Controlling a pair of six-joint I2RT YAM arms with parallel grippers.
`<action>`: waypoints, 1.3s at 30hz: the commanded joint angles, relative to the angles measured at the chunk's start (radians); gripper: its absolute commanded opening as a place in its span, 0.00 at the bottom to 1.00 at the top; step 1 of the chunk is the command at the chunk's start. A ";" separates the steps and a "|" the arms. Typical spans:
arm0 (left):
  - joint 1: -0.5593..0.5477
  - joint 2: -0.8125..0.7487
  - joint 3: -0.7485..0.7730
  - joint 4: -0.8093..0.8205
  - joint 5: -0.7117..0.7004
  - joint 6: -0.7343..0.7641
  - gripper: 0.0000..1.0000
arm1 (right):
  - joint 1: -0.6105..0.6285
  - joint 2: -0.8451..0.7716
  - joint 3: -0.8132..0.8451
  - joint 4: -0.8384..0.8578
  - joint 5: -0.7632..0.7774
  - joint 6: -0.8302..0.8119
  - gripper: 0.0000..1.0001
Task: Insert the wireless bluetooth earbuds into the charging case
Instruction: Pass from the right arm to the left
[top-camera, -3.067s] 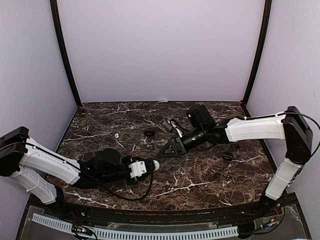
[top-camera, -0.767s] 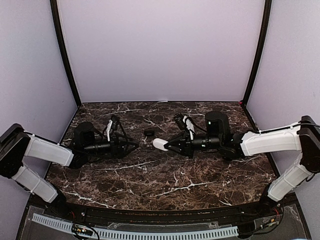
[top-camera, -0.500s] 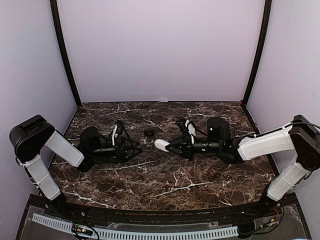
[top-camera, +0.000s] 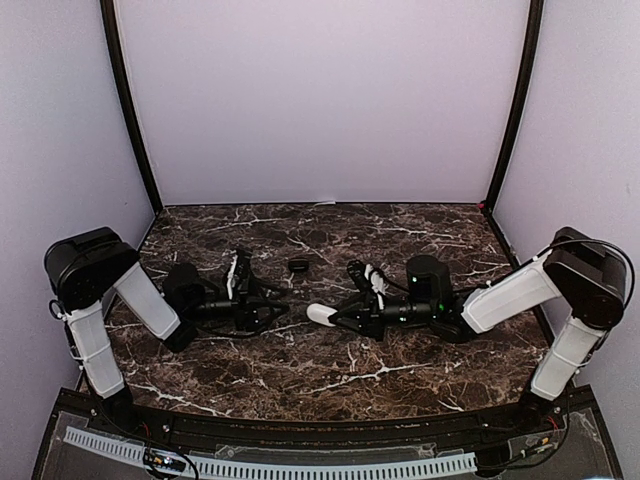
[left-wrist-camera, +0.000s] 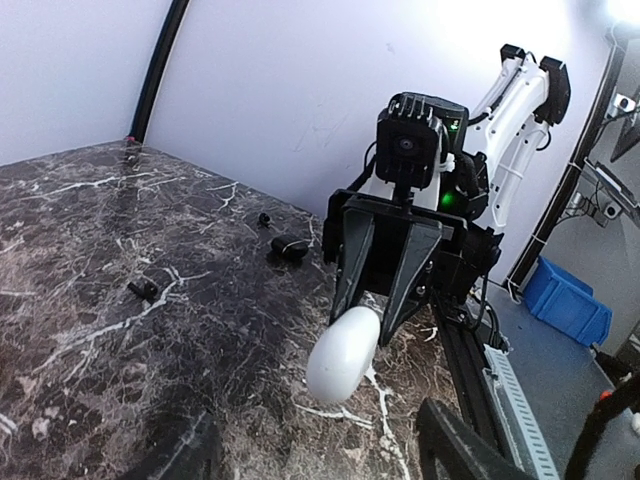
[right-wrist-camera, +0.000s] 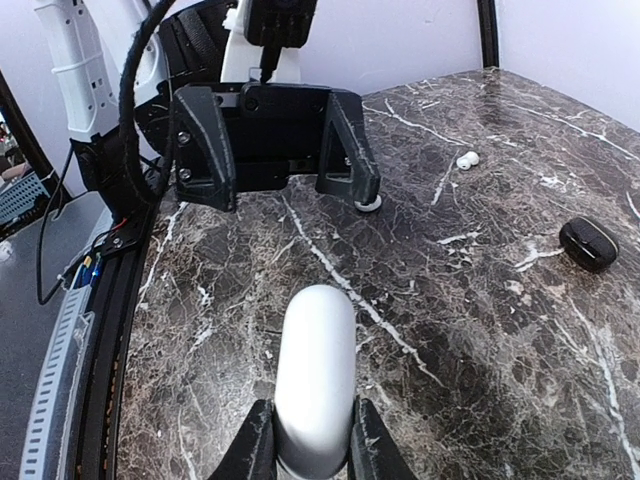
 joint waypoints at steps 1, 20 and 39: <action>-0.043 0.031 0.040 0.027 0.056 0.050 0.64 | 0.015 0.008 0.017 0.088 -0.047 -0.016 0.07; -0.120 0.079 0.087 -0.014 0.140 0.135 0.46 | 0.055 0.028 0.037 0.084 -0.084 -0.049 0.06; -0.131 0.097 0.125 -0.097 0.143 0.142 0.51 | 0.060 0.021 0.031 0.096 -0.082 -0.057 0.05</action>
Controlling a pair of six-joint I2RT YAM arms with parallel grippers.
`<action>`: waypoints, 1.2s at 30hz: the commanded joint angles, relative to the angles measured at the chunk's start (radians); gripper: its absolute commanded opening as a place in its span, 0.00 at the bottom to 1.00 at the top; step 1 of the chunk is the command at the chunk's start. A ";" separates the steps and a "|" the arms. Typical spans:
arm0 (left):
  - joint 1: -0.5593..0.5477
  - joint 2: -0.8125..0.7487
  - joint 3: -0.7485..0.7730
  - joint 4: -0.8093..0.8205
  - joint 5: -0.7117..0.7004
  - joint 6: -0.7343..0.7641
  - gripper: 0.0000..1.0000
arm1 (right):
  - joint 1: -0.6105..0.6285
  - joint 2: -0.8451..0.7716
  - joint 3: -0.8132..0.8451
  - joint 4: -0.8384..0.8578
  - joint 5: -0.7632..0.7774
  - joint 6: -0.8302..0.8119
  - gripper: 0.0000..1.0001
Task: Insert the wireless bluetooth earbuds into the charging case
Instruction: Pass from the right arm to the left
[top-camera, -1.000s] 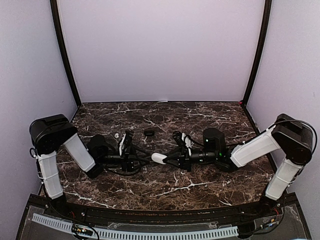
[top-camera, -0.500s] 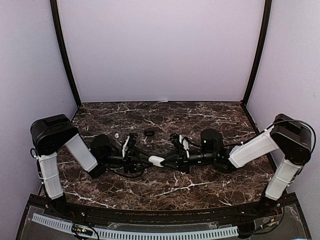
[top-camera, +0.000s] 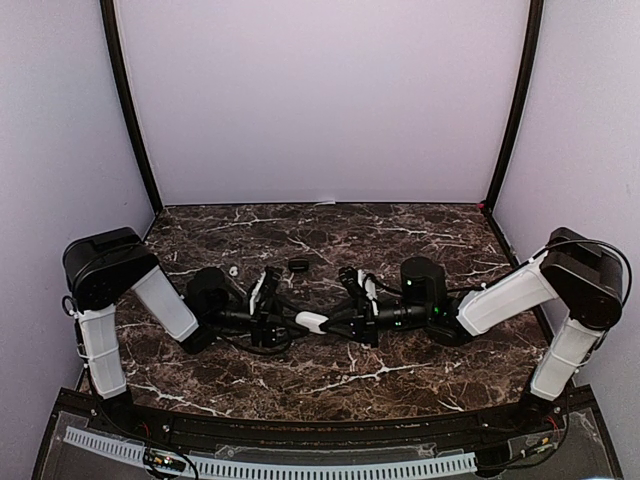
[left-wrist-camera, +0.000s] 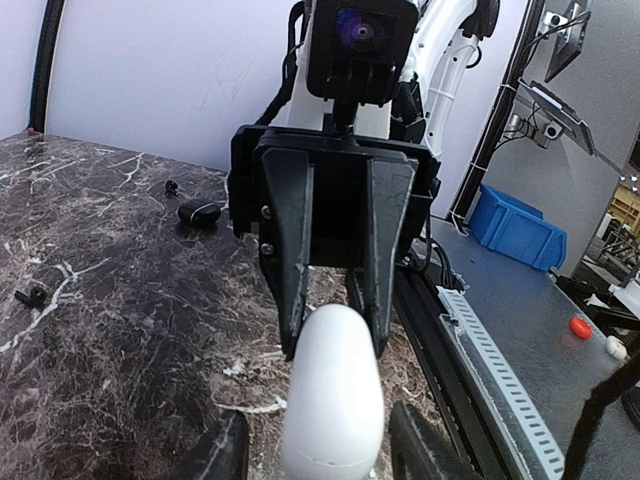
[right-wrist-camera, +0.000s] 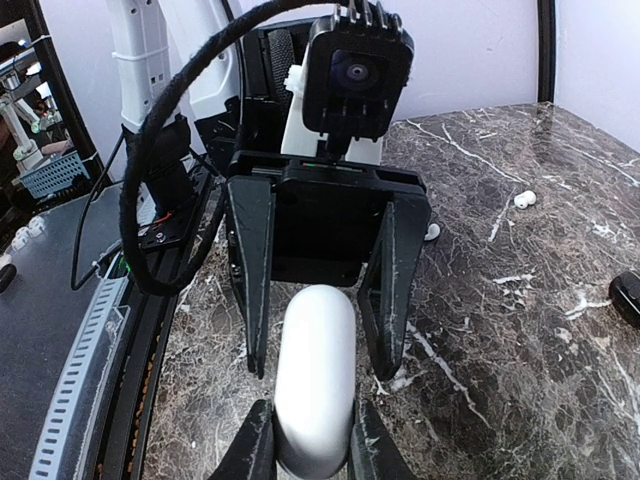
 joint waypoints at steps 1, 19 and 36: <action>-0.006 0.003 0.013 -0.004 0.017 0.007 0.50 | 0.008 -0.002 0.008 0.057 -0.005 -0.013 0.05; -0.010 -0.002 0.007 0.030 0.034 0.013 0.24 | 0.008 -0.009 -0.003 0.070 0.011 -0.013 0.06; -0.010 -0.006 -0.005 0.091 0.054 -0.019 0.17 | 0.008 0.002 0.006 0.060 0.032 -0.013 0.08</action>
